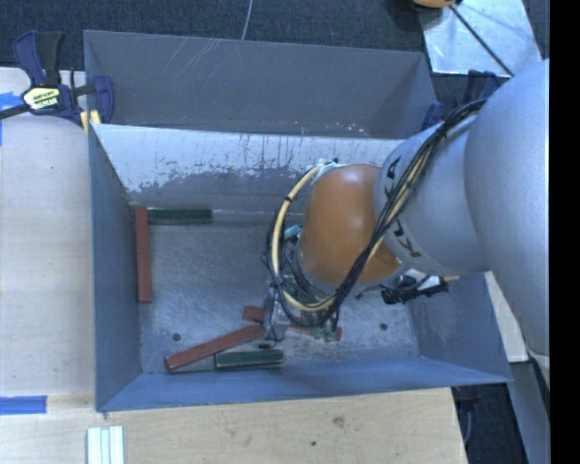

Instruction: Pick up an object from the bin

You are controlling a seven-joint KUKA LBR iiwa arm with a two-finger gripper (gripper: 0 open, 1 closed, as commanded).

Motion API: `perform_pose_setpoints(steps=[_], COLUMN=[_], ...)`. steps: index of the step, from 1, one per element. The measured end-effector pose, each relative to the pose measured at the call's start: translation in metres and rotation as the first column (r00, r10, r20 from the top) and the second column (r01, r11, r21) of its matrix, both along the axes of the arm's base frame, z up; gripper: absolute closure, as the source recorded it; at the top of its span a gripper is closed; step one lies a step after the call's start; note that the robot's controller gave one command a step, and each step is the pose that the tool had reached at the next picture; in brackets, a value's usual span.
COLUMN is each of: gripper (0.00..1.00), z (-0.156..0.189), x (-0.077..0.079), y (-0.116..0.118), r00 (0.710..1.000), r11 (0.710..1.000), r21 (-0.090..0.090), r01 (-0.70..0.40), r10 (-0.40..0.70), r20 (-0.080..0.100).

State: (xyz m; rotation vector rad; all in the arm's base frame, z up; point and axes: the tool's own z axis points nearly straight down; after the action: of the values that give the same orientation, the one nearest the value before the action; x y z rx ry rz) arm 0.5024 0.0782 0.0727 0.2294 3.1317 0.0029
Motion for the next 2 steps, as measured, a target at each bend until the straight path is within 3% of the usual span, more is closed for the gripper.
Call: perform_pose_setpoints(steps=[2], gripper=[1.00], z=[0.0061], x=[-0.0021], y=[0.0001], r00=[1.000], r11=[1.000], r21=[-0.001], r01=[-0.001], r10=[0.001], r20=[-0.001])
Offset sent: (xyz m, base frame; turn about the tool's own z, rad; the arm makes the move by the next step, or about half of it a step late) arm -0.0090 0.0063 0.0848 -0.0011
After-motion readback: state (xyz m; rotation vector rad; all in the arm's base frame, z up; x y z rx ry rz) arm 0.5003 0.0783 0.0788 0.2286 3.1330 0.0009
